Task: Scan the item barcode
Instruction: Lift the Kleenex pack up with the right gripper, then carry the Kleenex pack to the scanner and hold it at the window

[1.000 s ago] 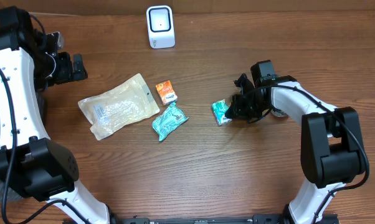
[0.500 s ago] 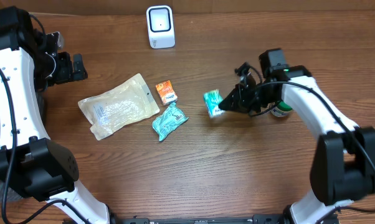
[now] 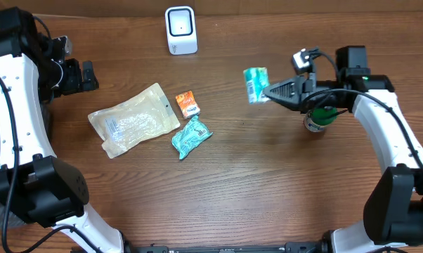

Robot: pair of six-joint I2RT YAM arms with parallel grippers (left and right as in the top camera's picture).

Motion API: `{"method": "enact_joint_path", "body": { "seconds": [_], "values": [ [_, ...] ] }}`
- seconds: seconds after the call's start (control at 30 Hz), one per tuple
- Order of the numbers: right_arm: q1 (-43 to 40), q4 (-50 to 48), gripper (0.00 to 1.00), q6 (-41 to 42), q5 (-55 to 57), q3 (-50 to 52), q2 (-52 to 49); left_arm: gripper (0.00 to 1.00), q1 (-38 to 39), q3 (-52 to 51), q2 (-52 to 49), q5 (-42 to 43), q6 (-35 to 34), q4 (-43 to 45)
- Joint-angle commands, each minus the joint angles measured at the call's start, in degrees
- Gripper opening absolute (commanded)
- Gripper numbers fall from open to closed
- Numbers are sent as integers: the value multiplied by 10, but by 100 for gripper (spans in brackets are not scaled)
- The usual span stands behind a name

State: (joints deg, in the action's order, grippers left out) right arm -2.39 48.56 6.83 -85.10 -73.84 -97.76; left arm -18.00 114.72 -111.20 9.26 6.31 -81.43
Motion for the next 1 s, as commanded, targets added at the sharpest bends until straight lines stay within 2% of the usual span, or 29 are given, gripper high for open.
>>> {"method": "enact_joint_path", "body": {
  "seconds": [0.0,0.97],
  "values": [
    [-15,-2,4,29,-49,-12,17,99,4,11,7,7,-3,0],
    [-18,-2,4,39,-49,-12,17,100,4,11,7,6,-3,0]
  ]
}}
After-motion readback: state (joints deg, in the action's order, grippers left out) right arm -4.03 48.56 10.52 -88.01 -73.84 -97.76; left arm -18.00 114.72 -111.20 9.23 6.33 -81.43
